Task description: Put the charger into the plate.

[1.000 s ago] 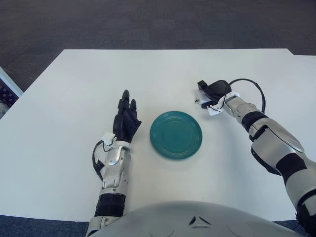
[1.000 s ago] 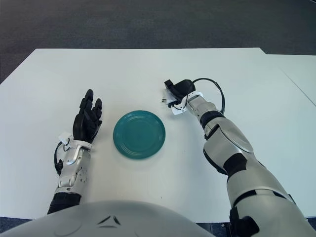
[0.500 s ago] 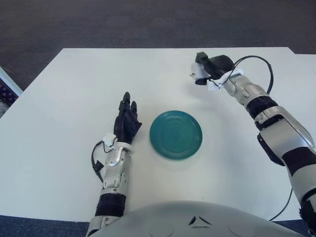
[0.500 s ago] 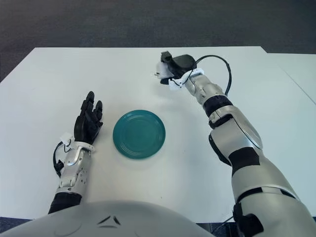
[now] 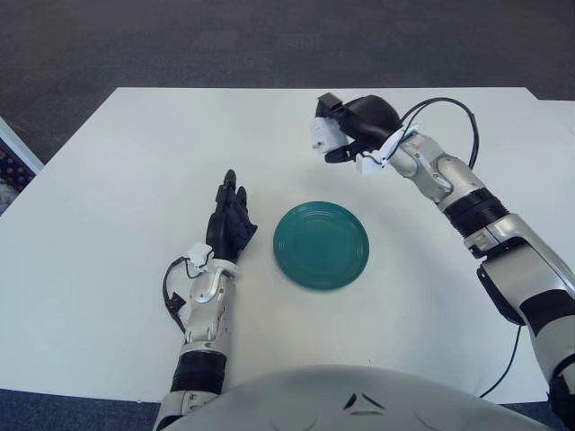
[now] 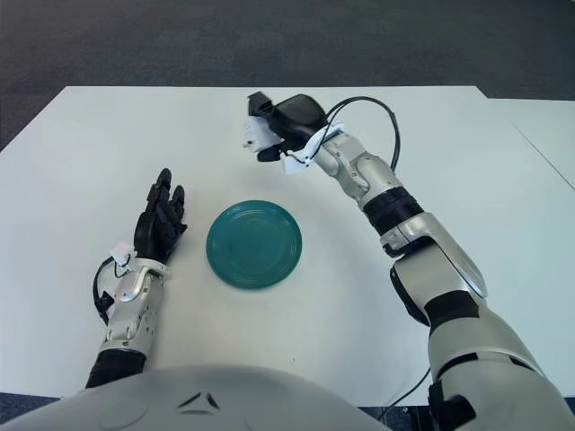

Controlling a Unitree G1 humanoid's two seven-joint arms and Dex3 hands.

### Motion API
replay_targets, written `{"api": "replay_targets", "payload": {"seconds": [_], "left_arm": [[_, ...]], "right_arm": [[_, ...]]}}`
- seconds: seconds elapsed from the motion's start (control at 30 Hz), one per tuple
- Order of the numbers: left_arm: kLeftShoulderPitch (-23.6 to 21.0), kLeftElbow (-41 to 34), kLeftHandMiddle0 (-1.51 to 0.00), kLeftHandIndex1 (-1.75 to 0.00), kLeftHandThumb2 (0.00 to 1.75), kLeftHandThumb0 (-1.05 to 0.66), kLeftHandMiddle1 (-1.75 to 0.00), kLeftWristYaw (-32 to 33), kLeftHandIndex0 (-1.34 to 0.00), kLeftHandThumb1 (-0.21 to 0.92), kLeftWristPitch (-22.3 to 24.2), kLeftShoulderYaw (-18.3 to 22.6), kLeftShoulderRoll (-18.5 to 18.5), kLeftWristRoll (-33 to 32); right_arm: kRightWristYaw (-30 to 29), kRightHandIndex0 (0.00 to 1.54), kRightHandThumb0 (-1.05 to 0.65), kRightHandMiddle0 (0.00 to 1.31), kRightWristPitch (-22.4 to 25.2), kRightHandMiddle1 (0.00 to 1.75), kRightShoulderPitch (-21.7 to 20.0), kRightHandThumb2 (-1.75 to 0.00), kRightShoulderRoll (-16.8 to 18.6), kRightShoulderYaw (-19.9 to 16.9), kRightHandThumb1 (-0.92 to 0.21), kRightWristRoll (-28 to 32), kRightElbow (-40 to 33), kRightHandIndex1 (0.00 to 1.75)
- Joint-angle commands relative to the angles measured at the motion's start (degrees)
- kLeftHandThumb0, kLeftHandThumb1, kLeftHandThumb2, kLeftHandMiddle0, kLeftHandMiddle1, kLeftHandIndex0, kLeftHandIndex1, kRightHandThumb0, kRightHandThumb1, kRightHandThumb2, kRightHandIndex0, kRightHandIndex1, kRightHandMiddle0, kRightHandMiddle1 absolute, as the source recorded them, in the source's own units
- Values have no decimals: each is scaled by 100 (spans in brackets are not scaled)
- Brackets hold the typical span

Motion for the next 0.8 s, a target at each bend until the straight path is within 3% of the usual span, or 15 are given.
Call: {"api": "replay_targets", "payload": {"seconds": [0.0, 0.2, 0.47, 0.77], "left_arm": [[-103, 37, 0, -9, 99, -105, 0, 91, 0, 92, 36, 70, 36, 34], [-115, -38, -1, -10, 101, -105, -1, 185, 0, 92, 180, 67, -25, 85], [21, -369, -1, -8, 101, -105, 0, 213, 0, 92, 707, 1, 114, 230], [35, -460, 0, -8, 101, -105, 0, 236, 0, 92, 716, -24, 102, 316]], "right_arm": [[204, 91, -45, 73, -268, 175, 274, -63, -30, 115, -92, -161, -587, 175], [254, 98, -45, 76, -511, 175, 589, -61, -26, 107, -92, -447, -995, 175], [375, 101, -46, 79, -674, 175, 925, -57, 30, 151, -92, -659, -1221, 175], [114, 104, -46, 81, -1006, 175, 1089, -54, 184, 363, -92, -816, -518, 175]]}}
